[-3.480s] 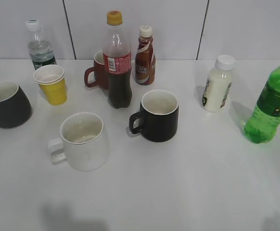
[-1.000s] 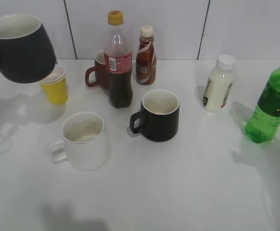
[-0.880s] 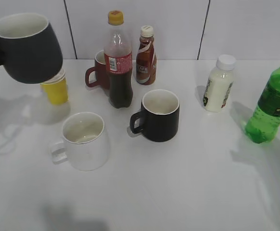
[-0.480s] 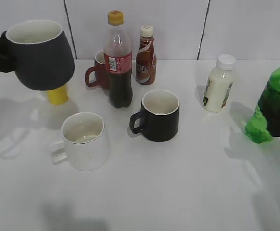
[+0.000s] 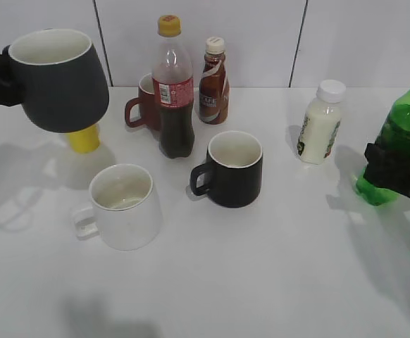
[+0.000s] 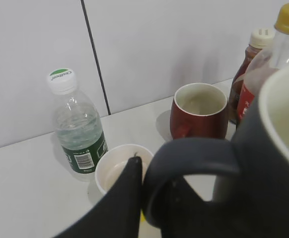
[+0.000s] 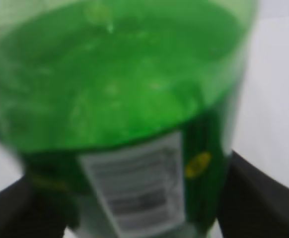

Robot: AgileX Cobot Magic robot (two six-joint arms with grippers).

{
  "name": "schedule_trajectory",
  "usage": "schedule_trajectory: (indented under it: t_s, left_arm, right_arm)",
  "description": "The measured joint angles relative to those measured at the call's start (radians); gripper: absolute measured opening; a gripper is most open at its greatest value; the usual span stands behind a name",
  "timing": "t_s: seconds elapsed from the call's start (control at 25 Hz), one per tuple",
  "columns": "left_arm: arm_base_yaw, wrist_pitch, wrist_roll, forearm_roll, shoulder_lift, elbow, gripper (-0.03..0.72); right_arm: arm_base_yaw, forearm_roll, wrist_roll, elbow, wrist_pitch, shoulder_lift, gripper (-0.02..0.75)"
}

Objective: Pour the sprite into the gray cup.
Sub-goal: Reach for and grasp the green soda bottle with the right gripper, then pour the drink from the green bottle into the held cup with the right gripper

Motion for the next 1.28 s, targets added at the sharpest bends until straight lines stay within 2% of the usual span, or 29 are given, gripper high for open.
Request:
schedule_trajectory:
  t_s: [0.04, 0.16, 0.24, 0.32, 0.56, 0.68, 0.84, 1.04, 1.28]
  left_arm:
    - [-0.001, 0.0, 0.0, 0.0, 0.0, 0.0, 0.062]
    - [-0.024, 0.006, 0.0, -0.002, 0.0, 0.0, 0.062]
    - [-0.068, 0.015, 0.0, -0.003, 0.0, 0.0, 0.062]
    - [-0.124, 0.036, -0.001, -0.003, 0.0, 0.0, 0.062]
    - [-0.316, 0.105, -0.001, -0.005, 0.0, 0.0, 0.062]
    - [-0.394, 0.11, -0.001, -0.003, 0.0, 0.0, 0.062]
    - [-0.479, 0.11, -0.001, 0.033, 0.025, 0.0, 0.062]
    - [-0.539, 0.109, -0.001, 0.042, 0.057, -0.001, 0.062]
    - [-0.557, 0.102, -0.001, 0.043, 0.098, -0.047, 0.062]
  right_arm:
    - [0.0, -0.006, -0.006, -0.002, 0.0, 0.001, 0.436]
    - [0.0, -0.073, -0.092, 0.005, 0.029, -0.03, 0.428]
    - [0.008, -0.114, -0.154, 0.01, 0.076, -0.09, 0.428]
    - [0.04, -0.109, -0.214, 0.01, 0.148, -0.175, 0.428]
    - [0.25, 0.03, -0.553, 0.007, 0.394, -0.438, 0.428]
    - [0.348, 0.116, -0.796, -0.019, 0.518, -0.516, 0.428]
    - [0.422, 0.221, -1.065, -0.076, 0.617, -0.545, 0.428]
    - [0.436, 0.249, -1.307, -0.135, 0.657, -0.545, 0.428]
    - [0.436, 0.179, -1.397, -0.155, 0.681, -0.546, 0.428]
